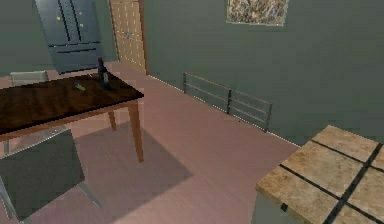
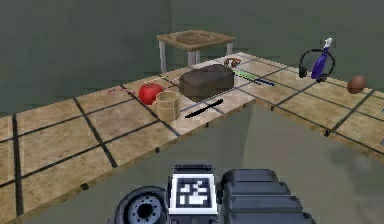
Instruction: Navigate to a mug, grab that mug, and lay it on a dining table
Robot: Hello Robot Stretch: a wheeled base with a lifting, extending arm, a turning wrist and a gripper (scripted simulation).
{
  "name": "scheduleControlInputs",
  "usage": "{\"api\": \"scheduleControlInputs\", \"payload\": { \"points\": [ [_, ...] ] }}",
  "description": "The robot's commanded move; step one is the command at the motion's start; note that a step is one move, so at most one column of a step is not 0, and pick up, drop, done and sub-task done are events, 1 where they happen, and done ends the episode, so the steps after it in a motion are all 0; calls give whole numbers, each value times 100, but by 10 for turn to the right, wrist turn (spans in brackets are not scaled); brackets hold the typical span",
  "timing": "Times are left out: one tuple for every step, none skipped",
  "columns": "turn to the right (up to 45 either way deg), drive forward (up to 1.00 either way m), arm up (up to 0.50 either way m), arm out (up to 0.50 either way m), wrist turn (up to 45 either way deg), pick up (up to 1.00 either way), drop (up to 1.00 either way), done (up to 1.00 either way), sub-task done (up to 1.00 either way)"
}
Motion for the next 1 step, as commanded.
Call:
{"api": "scheduleControlInputs", "payload": {
  "points": [
    [0, 0, 0, 42, 0, 0, 0, 0, 0]
  ]
}}
